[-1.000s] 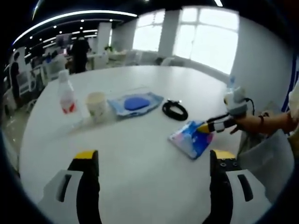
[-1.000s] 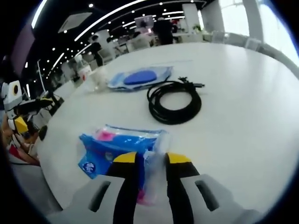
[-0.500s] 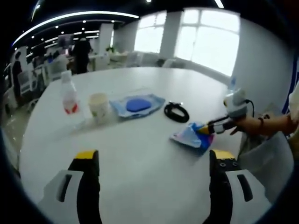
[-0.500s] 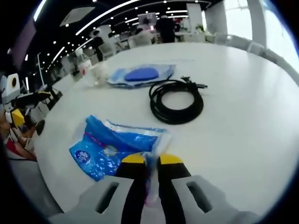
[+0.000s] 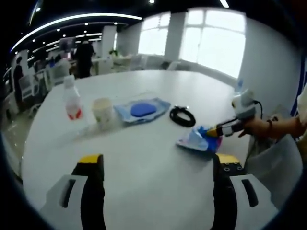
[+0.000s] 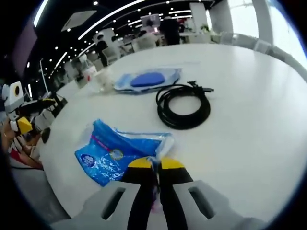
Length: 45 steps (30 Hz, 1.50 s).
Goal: Arrange the tabletop items into an orderly group along one side of the table until the central work area is clear of visible clutter.
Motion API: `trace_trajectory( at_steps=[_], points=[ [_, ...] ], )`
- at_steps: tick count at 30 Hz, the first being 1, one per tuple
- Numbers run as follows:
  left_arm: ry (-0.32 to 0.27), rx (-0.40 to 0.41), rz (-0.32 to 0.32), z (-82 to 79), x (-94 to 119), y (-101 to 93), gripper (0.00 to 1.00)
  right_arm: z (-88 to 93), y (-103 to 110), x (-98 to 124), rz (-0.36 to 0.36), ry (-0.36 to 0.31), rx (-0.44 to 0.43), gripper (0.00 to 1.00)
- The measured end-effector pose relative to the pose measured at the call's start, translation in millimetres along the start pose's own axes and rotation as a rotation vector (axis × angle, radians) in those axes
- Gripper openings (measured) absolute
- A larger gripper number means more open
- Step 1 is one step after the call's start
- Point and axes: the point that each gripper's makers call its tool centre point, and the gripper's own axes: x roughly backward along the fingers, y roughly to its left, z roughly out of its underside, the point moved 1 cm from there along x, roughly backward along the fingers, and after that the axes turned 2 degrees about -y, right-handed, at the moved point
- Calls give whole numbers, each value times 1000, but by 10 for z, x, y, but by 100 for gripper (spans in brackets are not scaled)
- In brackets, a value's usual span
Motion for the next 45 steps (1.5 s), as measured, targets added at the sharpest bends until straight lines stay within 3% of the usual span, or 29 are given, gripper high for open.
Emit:
trace_trajectory(
  at_steps=[17, 30, 45],
  points=[
    [1, -1, 0, -7, 5, -9, 97, -424, -55, 198, 4, -80, 10, 2],
    [-7, 2, -28, -19, 30, 62, 99, -893, -321, 311, 49, -140, 68, 2],
    [14, -13, -25, 15, 28, 58, 99, -1249, -691, 252, 84, -163, 74, 3]
  ],
)
